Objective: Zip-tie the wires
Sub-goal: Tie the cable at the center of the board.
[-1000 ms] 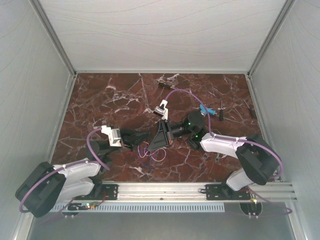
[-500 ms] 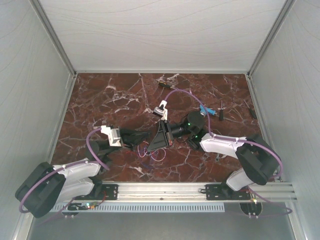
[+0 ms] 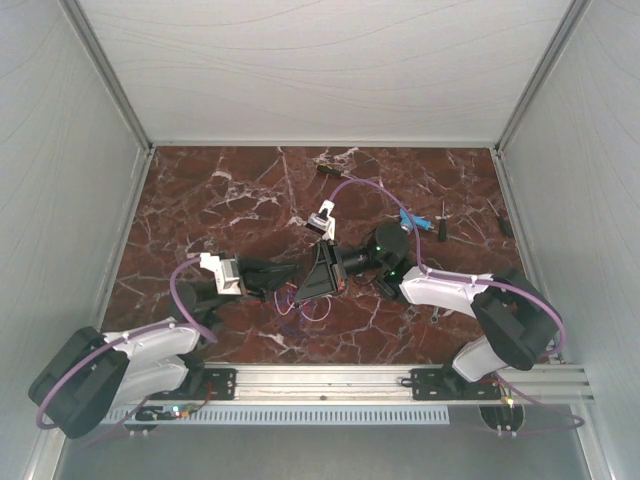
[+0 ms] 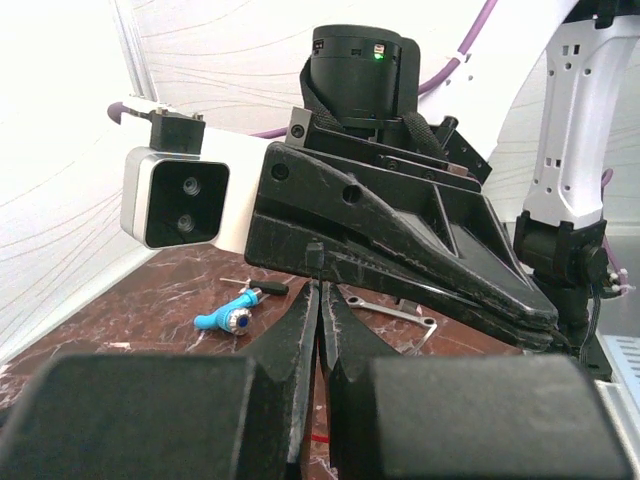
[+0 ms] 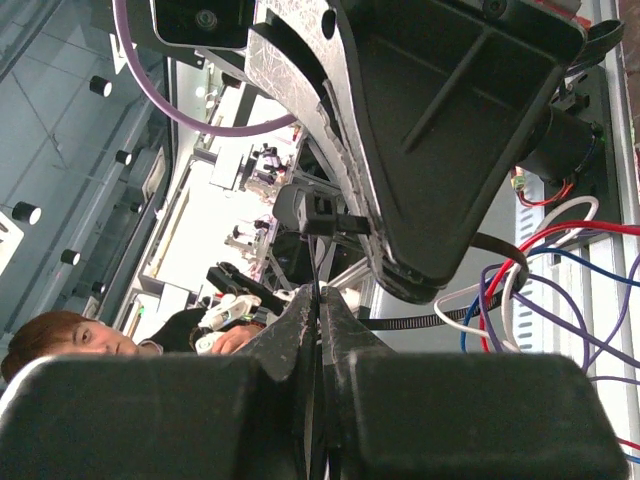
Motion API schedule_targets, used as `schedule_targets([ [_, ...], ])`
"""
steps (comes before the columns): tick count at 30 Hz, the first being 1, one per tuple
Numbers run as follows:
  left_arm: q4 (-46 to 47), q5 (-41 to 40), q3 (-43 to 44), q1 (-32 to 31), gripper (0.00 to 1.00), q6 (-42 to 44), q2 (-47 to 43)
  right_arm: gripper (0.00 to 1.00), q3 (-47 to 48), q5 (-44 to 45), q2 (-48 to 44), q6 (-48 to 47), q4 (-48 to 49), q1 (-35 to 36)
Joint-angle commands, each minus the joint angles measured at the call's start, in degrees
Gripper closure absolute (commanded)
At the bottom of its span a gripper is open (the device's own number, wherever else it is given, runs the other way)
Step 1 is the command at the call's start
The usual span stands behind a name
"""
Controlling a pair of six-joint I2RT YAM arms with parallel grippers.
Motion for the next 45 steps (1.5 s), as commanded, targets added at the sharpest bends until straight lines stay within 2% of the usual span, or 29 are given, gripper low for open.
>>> schedule_targets([
  [1,16.28,2.27,0.07,-0.35,1.00,0.84,-1.22,1.00,0.60,0.48,-0.61,1.54,2.73,0.39],
  [45,16.28,7.70,-0.09,-1.15,1.00,2.06,-2.34,1.00,1.84,-1.14,-2.42,0.20,-0.74,-1.62],
])
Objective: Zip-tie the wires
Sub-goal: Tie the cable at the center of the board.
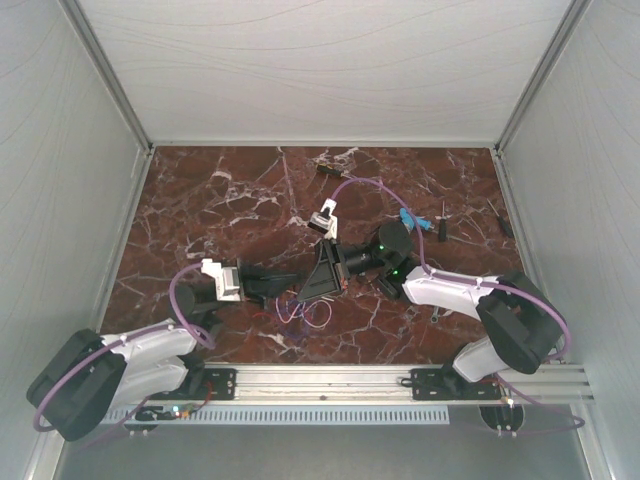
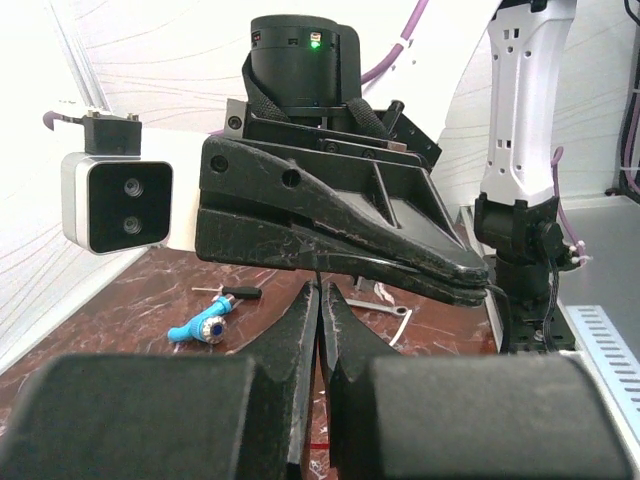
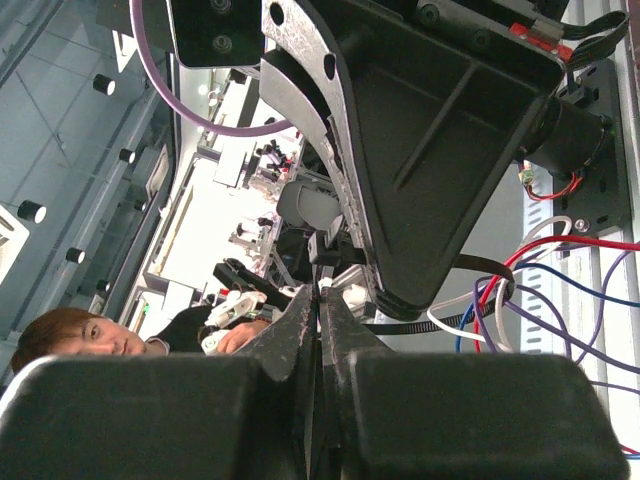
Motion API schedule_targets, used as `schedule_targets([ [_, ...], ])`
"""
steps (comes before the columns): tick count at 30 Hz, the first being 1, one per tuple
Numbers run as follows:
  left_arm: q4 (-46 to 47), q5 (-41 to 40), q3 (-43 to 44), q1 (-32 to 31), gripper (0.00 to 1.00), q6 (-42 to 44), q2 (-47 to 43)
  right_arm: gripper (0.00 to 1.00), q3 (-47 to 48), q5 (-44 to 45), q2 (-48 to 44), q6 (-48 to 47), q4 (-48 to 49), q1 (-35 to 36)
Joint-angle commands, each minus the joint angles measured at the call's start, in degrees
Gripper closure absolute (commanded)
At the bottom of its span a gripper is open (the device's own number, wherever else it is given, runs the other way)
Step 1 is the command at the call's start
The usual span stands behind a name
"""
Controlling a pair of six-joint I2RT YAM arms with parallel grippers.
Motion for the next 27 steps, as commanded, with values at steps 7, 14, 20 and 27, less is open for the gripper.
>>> schedule_targets([
  [7,16.26,2.11,-0.28,-0.89,1.00,1.90,-1.48,1.00,2.70,-0.31,-0.10,-0.32,-0.51,-0.87],
  [14,16.26,1.81,-0.70,-0.94,1.00,2.75,-1.39,1.00,3.34,-0.40,0.66,-0.31,-1.69,-0.95],
  [20,16.26,2.57,-0.71,-0.98,1.00,3.26,-0.95,1.00,2.91,0.01,0.44,-0.41,-3.68,-1.84],
  [27,16.26,3.53,-0.81,-1.46,1.00,3.98,-1.23,1.00,3.66,0.22,1.01,-0.44,-6.10,-2.88],
])
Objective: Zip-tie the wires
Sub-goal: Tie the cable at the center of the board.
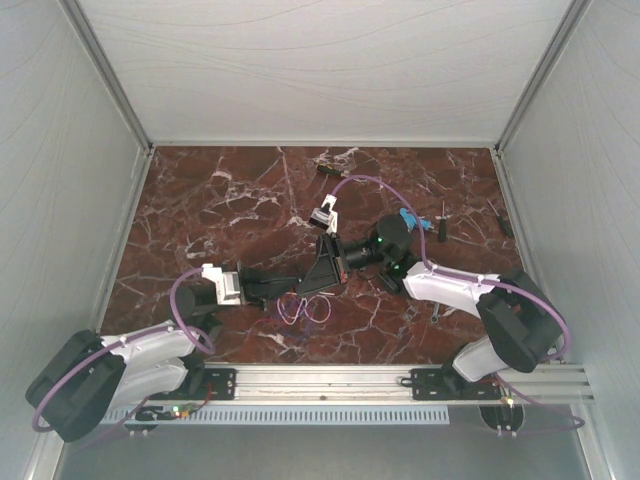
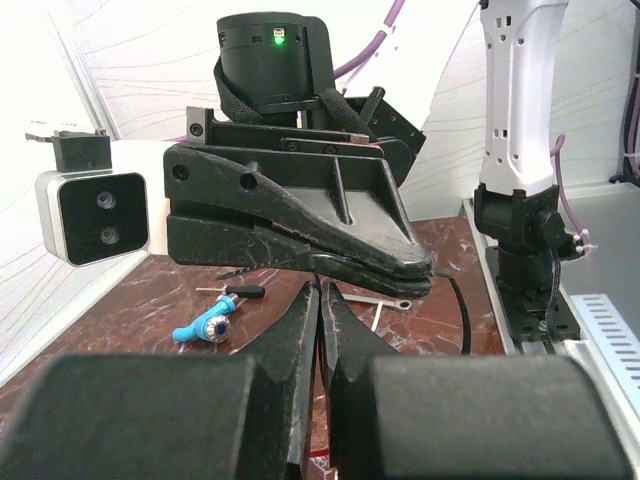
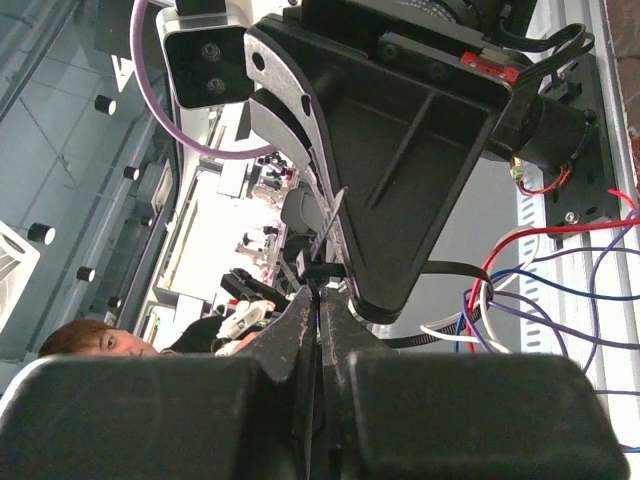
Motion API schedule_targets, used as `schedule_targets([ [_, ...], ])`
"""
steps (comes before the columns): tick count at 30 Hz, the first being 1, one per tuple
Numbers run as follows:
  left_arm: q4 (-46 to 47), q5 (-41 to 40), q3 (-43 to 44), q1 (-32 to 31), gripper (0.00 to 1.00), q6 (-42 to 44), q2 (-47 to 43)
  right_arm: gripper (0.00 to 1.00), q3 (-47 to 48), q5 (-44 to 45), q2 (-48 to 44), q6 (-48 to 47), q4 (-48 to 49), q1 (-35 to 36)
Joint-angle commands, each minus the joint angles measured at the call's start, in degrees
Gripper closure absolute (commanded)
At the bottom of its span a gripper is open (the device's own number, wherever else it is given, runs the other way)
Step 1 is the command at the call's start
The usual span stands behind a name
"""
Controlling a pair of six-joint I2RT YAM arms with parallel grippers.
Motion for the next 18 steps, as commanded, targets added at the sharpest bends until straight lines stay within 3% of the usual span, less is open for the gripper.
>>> schedule_targets([
  [1,16.24,2.88,0.00,-0.83,1.00,1.94,-0.64,1.00,2.00,0.93,0.62,-0.15,-1.41,-1.11],
  [18,16.24,3.49,-0.70,-0.92,1.00,4.95,1.23,1.00,2.31,1.78,1.34,2.13,-2.27,-1.32],
])
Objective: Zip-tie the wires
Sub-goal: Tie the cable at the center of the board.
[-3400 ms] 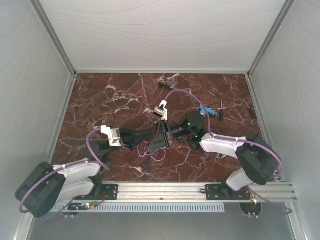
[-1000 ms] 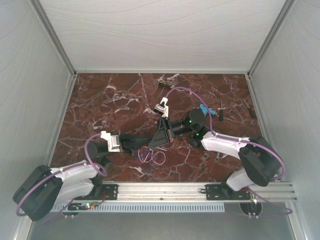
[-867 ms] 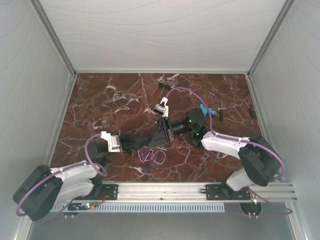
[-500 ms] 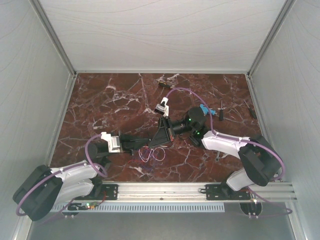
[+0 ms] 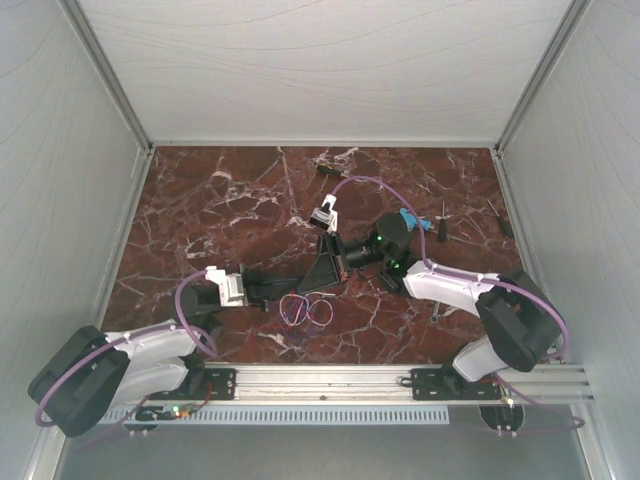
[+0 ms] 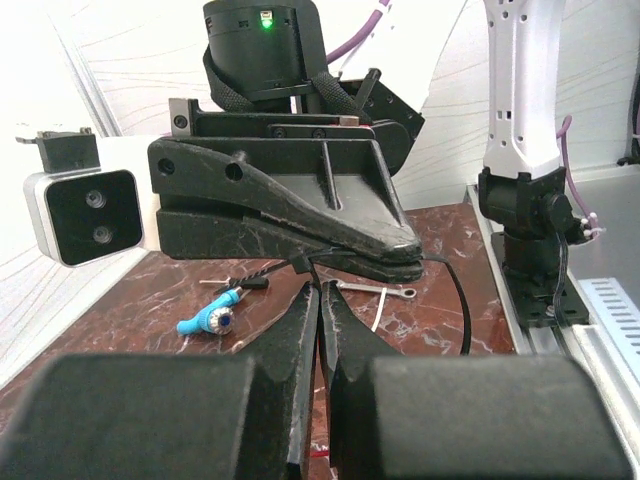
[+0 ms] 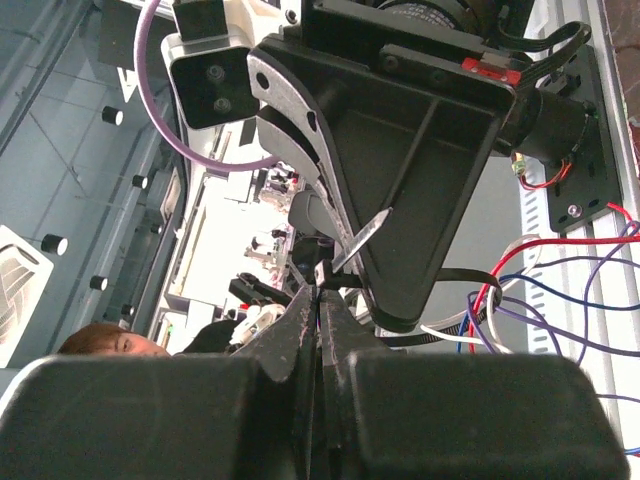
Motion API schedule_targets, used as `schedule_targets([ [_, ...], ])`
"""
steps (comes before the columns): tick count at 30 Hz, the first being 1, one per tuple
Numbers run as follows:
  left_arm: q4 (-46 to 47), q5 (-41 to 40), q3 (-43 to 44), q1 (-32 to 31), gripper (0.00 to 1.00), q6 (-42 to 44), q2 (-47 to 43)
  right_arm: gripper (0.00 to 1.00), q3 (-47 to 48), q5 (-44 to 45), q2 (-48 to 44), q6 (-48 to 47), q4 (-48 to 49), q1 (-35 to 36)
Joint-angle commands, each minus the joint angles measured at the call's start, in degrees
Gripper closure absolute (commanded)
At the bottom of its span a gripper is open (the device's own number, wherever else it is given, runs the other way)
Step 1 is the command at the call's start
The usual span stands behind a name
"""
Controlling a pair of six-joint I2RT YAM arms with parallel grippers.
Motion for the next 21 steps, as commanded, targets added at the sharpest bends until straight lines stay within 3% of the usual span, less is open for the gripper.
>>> schedule_targets([
  [1,15.82,3.13,-0.35,-0.66,1.00,2.54,-0.50,1.00,2.17,2.29,1.46,0.61,-1.42,-0.75],
  [21,15.80,4.69,-0.58,-1.10,1.00,5.79,1.43,1.00,2.33,4.60,2.12,1.75,-5.77,-3.32],
])
